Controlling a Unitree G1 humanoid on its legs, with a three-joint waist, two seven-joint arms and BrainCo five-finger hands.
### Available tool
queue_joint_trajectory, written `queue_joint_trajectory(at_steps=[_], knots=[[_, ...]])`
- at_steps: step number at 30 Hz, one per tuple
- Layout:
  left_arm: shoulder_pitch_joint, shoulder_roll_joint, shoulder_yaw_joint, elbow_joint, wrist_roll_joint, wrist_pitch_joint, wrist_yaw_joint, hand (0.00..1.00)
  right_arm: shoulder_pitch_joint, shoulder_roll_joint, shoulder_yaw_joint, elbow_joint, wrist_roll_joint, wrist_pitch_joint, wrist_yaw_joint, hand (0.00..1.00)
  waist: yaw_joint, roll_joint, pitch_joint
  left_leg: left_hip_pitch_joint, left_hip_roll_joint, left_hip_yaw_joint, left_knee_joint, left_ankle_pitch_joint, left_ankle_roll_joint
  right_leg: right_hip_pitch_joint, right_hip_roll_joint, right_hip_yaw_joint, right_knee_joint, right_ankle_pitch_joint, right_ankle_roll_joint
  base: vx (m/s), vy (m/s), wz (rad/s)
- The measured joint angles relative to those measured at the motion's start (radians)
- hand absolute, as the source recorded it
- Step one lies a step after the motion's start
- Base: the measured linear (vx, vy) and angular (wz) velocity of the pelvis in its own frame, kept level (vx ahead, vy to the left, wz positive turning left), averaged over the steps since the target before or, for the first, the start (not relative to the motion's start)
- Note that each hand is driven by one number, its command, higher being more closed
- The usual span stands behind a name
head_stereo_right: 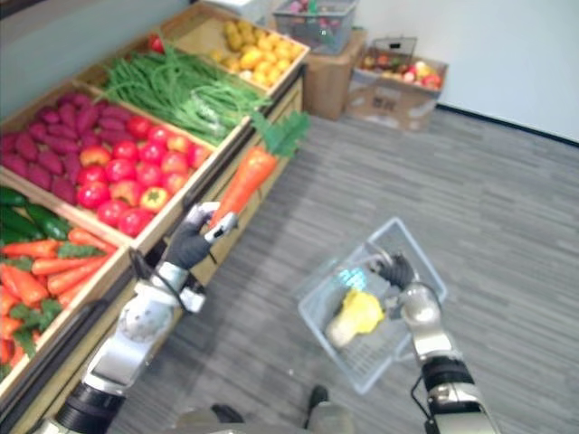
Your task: Pick vegetable in the basket
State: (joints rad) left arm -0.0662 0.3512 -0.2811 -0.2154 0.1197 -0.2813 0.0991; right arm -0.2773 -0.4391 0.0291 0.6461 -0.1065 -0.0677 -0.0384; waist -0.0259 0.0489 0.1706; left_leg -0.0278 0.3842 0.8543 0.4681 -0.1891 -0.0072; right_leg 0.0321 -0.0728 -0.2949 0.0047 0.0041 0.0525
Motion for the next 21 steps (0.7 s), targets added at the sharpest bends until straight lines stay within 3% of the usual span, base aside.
queue_joint_trajectory(at_steps=[2, 4, 6, 7, 8, 10, 14, 21], knots=[[0.019, 0.0, 0.002, 0.0, 0.0, -0.004, 0.001, 1.0, -0.058, -0.003, 0.066, 0.001, 0.034, 0.001, 0.003, 1.0, 0.004, 0.016, 0.004, -0.027, -0.017, -0.137, 0.028, 0.024, -0.002, 0.007, 0.0, 0.032, -0.018, 0.017, -0.005, -0.07, -0.057, -0.35], [0.055, -0.001, 0.002, -0.002, 0.0, -0.005, 0.001, 1.0, -0.129, 0.008, 0.138, 0.004, 0.069, 0.001, 0.006, 1.0, 0.013, 0.017, 0.015, -0.086, -0.07, -0.38, 0.035, 0.017, -0.019, -0.013, -0.006, 0.084, -0.02, 0.03, -0.008, -0.1, 0.011, -0.58], [0.087, 0.002, 0.005, -0.015, 0.0, -0.013, 0.002, 1.0, -0.209, 0.032, 0.17, 0.021, 0.104, -0.001, 0.012, 1.0, 0.046, 0.038, 0.015, -0.094, -0.152, -0.598, -0.106, 0.019, -0.046, -0.063, 0.002, 0.15, -0.028, 0.049, -0.012, -0.12, 0.082, -0.98], [0.1, 0.003, 0.01, -0.031, 0.001, -0.015, 0.002, 1.0, -0.241, 0.036, 0.178, 0.035, 0.125, -0.003, 0.02, 1.0, 0.051, 0.053, 0.01, -0.087, -0.164, -0.647, -0.154, 0.005, -0.07, -0.083, 0.012, 0.172, -0.036, 0.06, -0.004, -0.1, 0.096, -0.74], [0.106, 0.005, 0.016, -0.045, 0.001, -0.016, 0.003, 1.0, -0.26, 0.039, 0.177, 0.043, 0.139, -0.003, 0.024, 1.0, 0.05, 0.058, 0.007, -0.082, -0.172, -0.668, -0.182, -0.003, -0.094, -0.095, 0.013, 0.177, -0.048, 0.071, 0.0, -0.05, 0.087, -0.29], [0.115, 0.021, 0.021, -0.073, 0.002, -0.022, 0.007, 1.0, -0.333, 0.044, 0.177, 0.098, 0.168, -0.002, 0.029, 1.0, 0.057, 0.013, 0.04, -0.091, -0.204, -0.659, -0.196, 0.012, -0.096, -0.101, -0.007, 0.192, -0.09, 0.131, 0.014, -0.03, 0.082, -0.1], [0.151, 0.083, 0.013, -0.108, 0.002, -0.023, 0.008, 1.0, -0.422, 0.061, 0.178, 0.15, 0.186, 0.004, 0.035, 1.0, 0.063, 0.006, 0.044, -0.093, -0.231, -0.635, -0.188, 0.004, -0.084, -0.117, -0.033, 0.214, -0.088, 0.141, 0.028, -0.03, 0.094, -0.17], [0.138, 0.089, -0.048, -0.11, 0.006, -0.024, -0.006, 1.0, -0.529, 0.061, 0.178, 0.197, 0.186, 0.039, 0.034, 1.0, 0.063, -0.013, 0.057, -0.096, -0.24, -0.555, -0.186, -0.011, -0.068, -0.173, -0.039, 0.298, -0.092, 0.171, 0.028, -0.03, 0.037, -0.34]])
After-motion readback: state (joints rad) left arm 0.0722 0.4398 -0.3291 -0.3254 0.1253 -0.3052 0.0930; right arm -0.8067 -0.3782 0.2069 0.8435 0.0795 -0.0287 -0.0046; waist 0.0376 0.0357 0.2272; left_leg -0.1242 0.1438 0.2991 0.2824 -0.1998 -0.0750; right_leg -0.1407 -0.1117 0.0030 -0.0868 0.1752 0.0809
